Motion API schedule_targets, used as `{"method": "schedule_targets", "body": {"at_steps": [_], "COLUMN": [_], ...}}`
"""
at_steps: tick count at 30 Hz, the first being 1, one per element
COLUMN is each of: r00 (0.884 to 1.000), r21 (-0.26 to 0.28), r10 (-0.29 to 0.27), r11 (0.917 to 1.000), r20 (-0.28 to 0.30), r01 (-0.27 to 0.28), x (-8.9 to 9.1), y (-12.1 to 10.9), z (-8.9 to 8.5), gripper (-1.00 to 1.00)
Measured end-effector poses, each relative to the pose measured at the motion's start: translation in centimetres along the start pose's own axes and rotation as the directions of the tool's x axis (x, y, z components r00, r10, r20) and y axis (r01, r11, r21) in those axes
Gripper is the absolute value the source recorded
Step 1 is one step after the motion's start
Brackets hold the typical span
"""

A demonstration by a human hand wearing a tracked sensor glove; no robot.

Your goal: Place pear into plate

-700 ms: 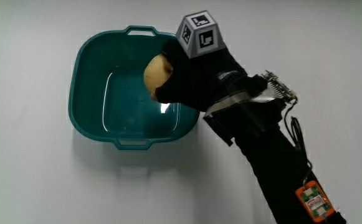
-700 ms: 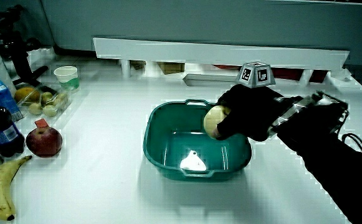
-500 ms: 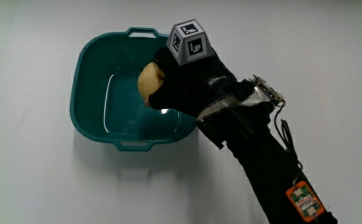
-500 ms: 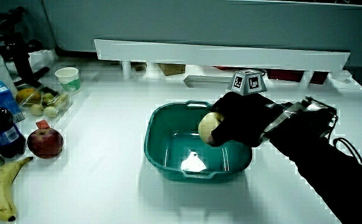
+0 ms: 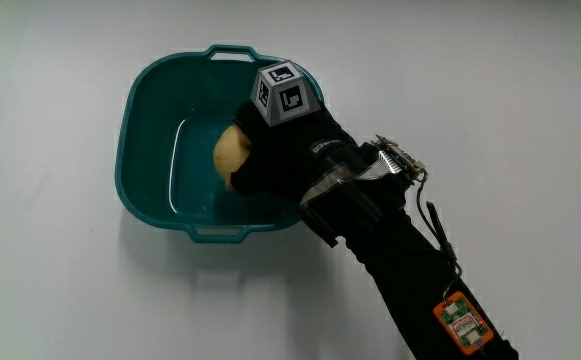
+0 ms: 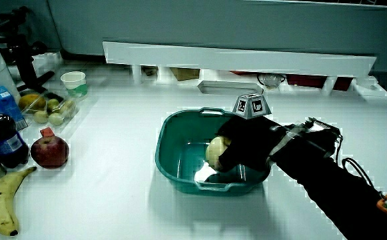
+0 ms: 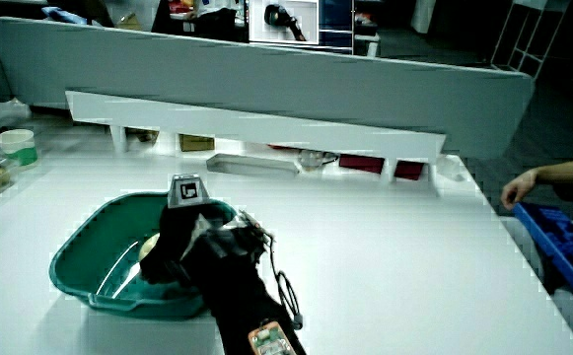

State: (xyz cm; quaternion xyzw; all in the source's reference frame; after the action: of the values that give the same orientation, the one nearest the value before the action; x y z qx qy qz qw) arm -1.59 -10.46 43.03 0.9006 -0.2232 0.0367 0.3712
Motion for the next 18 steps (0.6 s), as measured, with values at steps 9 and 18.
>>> {"method": "schedule_targets", "body": {"at_steps": [9, 18], "r00": [1.0, 1.0], "r21": [-0.085, -0.136], "r10": [0.012, -0.019], "r11": [0.9963, 0.9905], "r20": [0.013, 0.011], "r01": [-0.011, 0.02], "x": [-0.5, -0.6], "y": [1.3, 1.8], "z": [-2.2, -3.4], "gripper": [0.0, 0.0]}}
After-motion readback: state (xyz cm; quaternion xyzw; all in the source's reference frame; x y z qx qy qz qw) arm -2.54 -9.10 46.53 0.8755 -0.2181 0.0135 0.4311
